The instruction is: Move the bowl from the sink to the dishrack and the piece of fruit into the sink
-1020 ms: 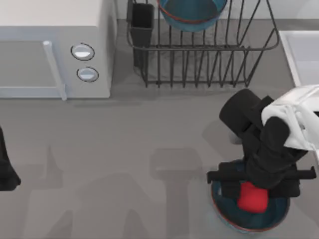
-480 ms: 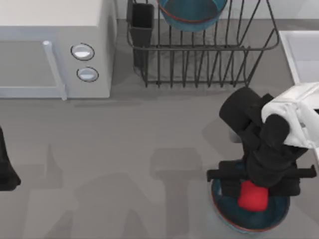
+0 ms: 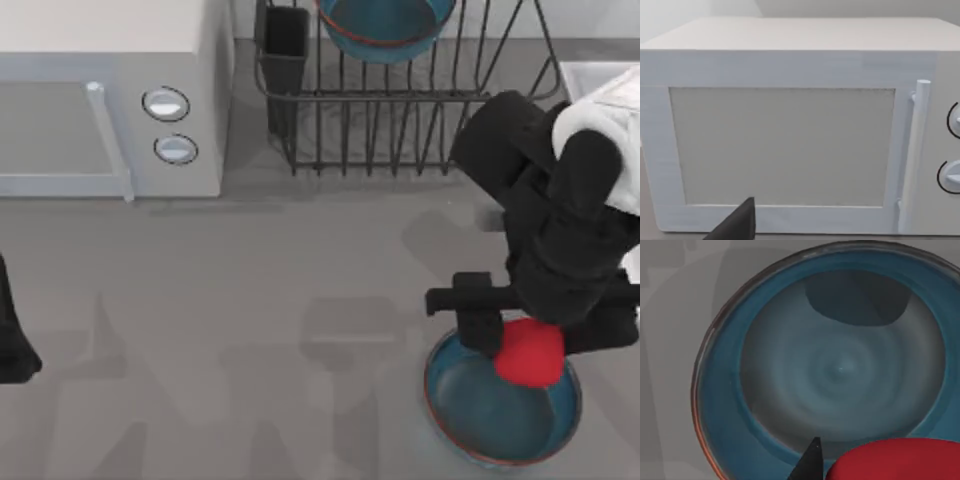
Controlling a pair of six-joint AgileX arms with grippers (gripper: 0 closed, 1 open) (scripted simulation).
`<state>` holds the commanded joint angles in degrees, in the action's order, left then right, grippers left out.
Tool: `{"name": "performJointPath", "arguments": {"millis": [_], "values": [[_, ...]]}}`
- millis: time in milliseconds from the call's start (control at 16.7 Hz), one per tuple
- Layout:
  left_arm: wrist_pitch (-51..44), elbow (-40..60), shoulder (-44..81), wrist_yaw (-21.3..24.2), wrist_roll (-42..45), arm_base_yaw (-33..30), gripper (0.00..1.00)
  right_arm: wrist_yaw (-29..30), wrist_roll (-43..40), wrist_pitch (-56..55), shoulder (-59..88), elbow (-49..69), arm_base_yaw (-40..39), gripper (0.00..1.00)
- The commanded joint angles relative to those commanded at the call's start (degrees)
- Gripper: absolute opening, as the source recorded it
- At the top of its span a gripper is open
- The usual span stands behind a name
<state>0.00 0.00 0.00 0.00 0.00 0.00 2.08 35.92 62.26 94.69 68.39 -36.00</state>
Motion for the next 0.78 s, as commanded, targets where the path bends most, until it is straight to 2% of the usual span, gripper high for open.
{"name": "performJointPath", "arguments": {"millis": [480, 780], "values": [[0.00, 0.00, 0.00, 0.00, 0.00, 0.00, 1.00, -0.23, -0.14, 2.22, -1.20, 2.00, 0.42, 0.00], [0.00, 0.00, 0.00, 0.00, 0.00, 0.00, 1.00, -3.69, -3.22, -9.80, -1.17, -1.59, 8.02, 0.00]]}}
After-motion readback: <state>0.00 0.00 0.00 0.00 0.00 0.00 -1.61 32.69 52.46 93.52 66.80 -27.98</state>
